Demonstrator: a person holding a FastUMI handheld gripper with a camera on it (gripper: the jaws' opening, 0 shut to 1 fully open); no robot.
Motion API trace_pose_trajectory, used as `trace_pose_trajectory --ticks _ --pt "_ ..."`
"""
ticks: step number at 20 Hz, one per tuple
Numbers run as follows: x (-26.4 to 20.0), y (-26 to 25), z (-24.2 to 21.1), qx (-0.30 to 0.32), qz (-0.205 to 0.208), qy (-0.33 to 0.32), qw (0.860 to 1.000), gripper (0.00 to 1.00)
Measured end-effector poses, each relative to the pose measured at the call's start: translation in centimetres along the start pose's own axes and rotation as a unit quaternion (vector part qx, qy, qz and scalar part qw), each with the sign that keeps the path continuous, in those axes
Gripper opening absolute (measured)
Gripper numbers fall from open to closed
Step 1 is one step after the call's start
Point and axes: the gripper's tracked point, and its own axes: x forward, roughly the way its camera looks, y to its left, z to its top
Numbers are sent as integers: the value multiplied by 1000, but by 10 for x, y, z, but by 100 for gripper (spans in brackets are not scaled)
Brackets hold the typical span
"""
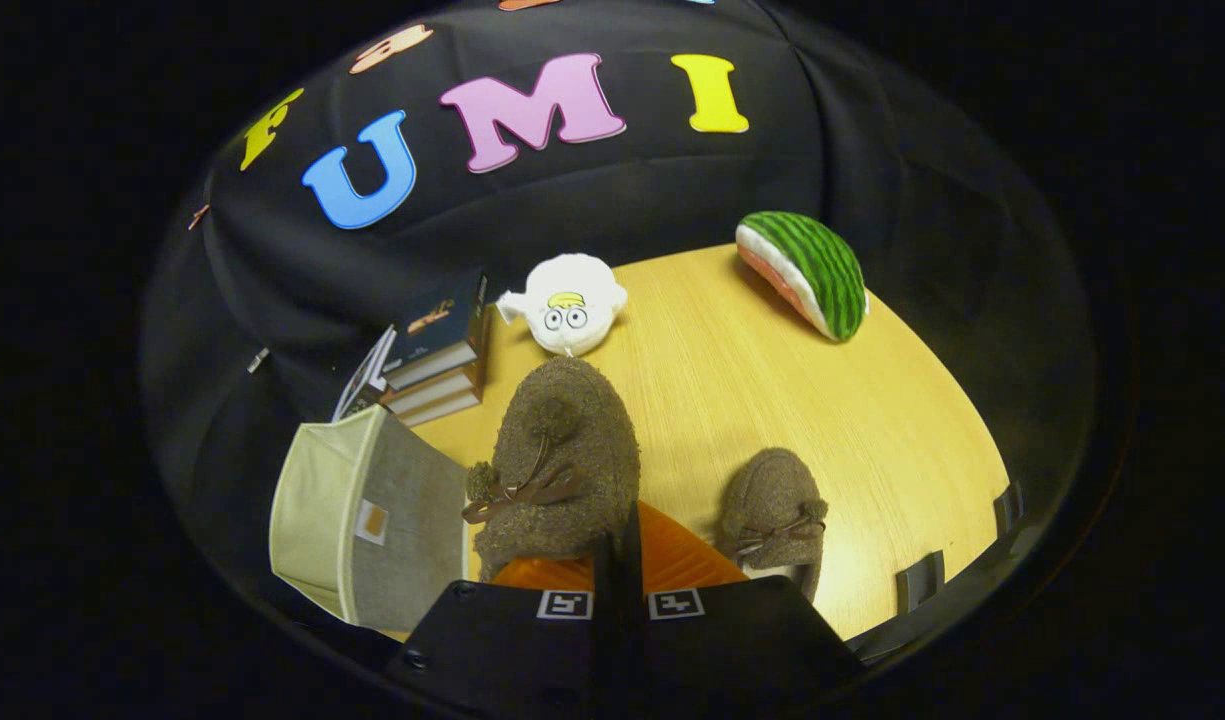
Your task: Open the storage box then place both shoes into the box .Put the left shoe in first, then the right shoe, with the right side of both shoes facing outward in a uniform manner.
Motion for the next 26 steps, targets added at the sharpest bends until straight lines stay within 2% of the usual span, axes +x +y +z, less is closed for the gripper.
trace_pose_trajectory --ticks 4,7,12,14,18,22,26 --pt "-25 69 37 0 41 -8 999 5" --pt "-34 128 49 7 78 -3 997 5" --pt "-28 219 34 13 110 24 994 5" --pt "-17 243 18 6 106 42 994 5" --pt "10 267 -31 -9 72 92 993 5" --pt "44 271 -72 -27 48 123 991 5" --pt "65 280 -101 -18 38 155 987 6"
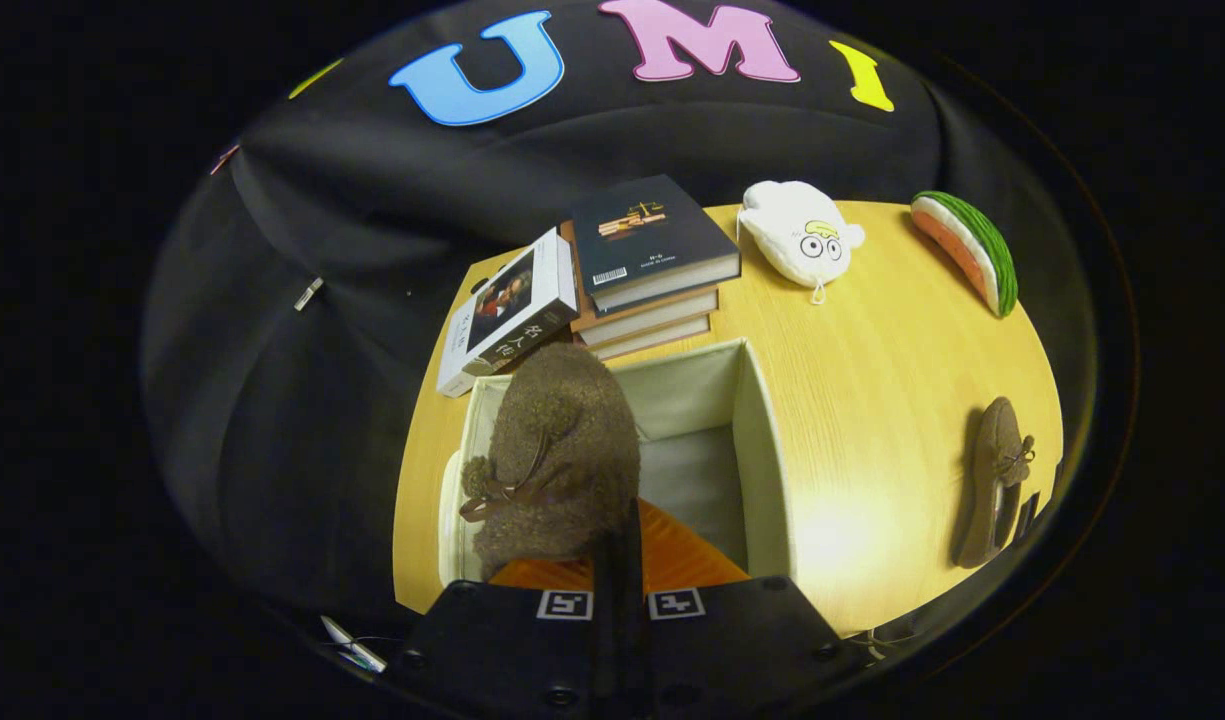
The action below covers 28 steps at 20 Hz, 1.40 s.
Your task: Open the storage box then place both shoes into the box .Put the left shoe in first, then the right shoe, with the right side of both shoes facing outward in a uniform manner.
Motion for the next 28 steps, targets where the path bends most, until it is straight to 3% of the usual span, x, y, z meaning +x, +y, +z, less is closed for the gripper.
trace_pose_trajectory --ticks 11,23,26,28 --pt "13 11 -41 1 2 62 998 6" --pt "34 16 -59 -49 9 103 993 7" --pt "29 31 -58 -45 49 108 992 21" --pt "26 41 -54 -45 72 101 991 51"
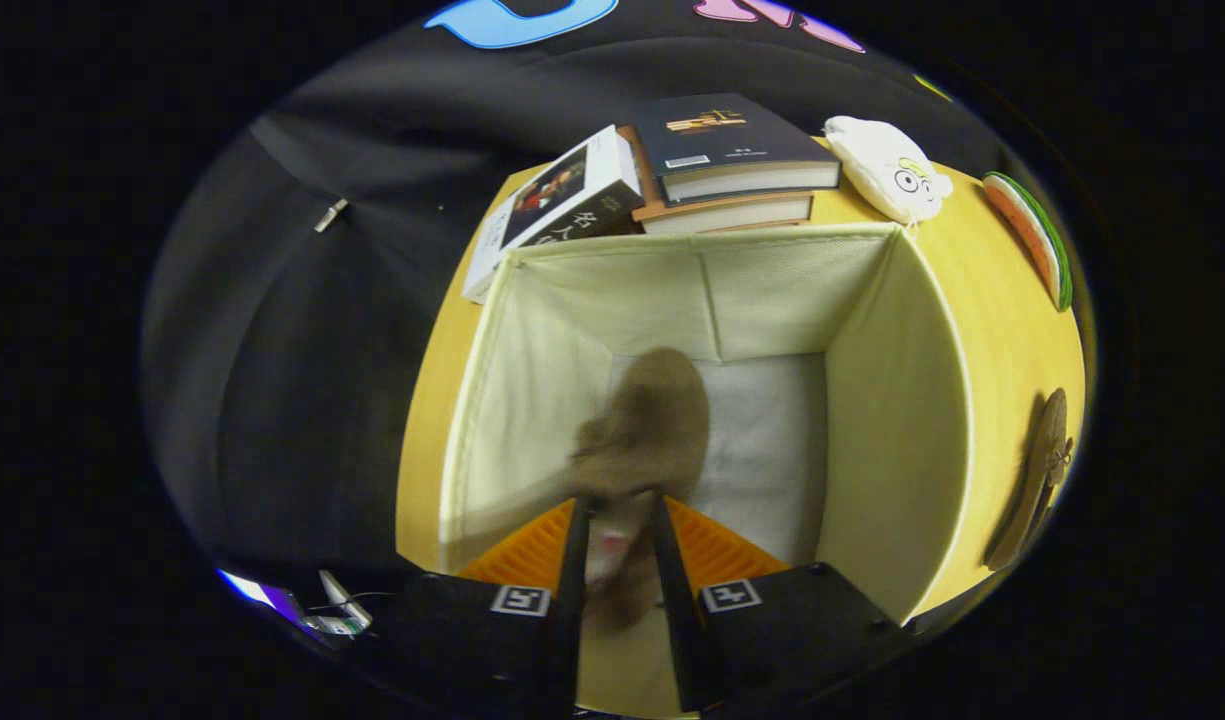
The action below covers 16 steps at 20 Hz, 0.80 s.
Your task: Open the storage box then place both shoes into the box .Put the left shoe in first, then the right shoe, with the right side of both shoes facing outward in a uniform manner.
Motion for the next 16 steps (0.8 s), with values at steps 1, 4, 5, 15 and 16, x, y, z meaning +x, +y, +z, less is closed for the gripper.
trace_pose_trajectory --ticks 1,4,5,15,16 --pt "-2 4 -1 -7 7 -1 1000 68" --pt "-14 4 -1 -23 13 -14 1000 99" --pt "-19 4 3 -25 16 -25 999 99" --pt "-128 -27 79 -38 48 -192 979 98" --pt "-143 -35 86 -41 46 -209 976 98"
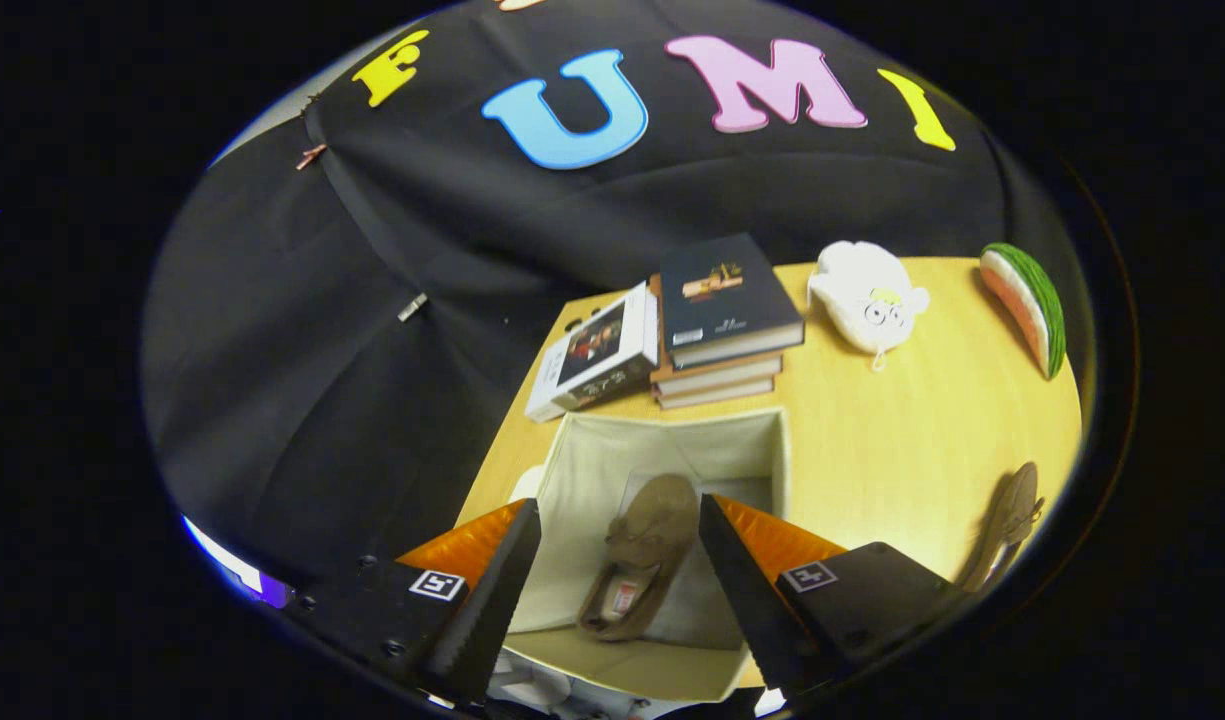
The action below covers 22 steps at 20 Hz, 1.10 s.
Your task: Open the storage box then place both shoes into the box .Put the left shoe in first, then the right shoe, with the right side of both shoes facing outward in a uniform manner.
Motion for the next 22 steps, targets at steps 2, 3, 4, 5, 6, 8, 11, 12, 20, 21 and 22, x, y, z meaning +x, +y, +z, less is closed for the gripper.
trace_pose_trajectory --ticks 2,3,4,5,6,8,11,12,20,21,22 --pt "-24 -18 21 -7 -4 -30 1000 98" --pt "-36 -29 29 -10 -6 -41 999 98" --pt "-48 -41 35 -14 -11 -50 999 98" --pt "-59 -55 39 -18 -18 -58 998 98" --pt "-68 -73 44 -22 -23 -65 997 98" --pt "-92 -105 46 -35 -39 -75 996 98" --pt "-124 -160 38 -49 -72 -72 994 98" --pt "-135 -176 33 -45 -80 -69 993 98" --pt "-192 -294 -24 6 -149 -31 988 98" --pt "-196 -306 -34 8 -157 -24 987 98" --pt "-203 -313 -44 11 -163 -18 986 98"
